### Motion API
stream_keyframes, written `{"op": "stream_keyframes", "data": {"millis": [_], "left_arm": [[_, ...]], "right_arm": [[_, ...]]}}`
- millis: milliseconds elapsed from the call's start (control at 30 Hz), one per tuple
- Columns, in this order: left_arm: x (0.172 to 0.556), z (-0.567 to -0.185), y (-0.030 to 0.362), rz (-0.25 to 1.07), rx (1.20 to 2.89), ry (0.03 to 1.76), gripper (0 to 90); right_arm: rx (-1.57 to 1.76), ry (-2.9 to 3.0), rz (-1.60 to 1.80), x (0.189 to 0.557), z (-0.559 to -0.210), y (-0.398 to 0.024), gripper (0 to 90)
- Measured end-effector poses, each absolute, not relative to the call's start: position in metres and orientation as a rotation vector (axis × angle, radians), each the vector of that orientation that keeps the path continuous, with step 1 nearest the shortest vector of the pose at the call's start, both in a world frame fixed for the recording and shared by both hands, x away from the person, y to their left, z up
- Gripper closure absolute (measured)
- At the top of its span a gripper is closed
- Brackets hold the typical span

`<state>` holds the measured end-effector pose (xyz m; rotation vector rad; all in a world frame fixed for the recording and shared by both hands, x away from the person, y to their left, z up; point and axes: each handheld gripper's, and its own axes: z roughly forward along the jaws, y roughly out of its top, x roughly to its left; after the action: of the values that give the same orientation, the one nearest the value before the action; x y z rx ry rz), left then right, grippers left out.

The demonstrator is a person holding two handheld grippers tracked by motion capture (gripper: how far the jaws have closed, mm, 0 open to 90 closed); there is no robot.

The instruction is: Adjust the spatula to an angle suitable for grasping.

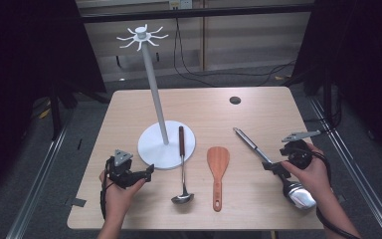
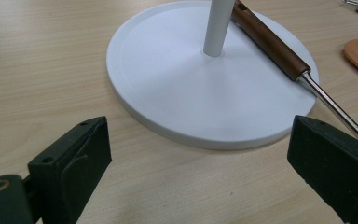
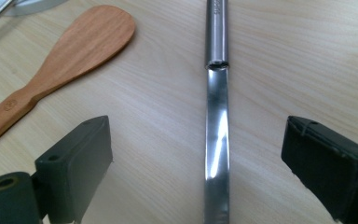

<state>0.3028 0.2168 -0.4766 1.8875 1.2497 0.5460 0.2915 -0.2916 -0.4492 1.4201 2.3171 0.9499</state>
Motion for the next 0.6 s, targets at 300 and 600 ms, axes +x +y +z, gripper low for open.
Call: {"op": "stream_keyframes", "data": {"millis": [300,600], "left_arm": [[0.302,-0.476,0.217,0.549,1.886,1.245,6.2],[0.3,-0.482,0.217,0.545,1.918,1.241,6.7]], "right_arm": [[1.38,2.329,0.913,0.295,-0.455,-0.284,23.7],[1.315,2.506,0.882,0.308,-0.469,-0.262,90.0]]}}
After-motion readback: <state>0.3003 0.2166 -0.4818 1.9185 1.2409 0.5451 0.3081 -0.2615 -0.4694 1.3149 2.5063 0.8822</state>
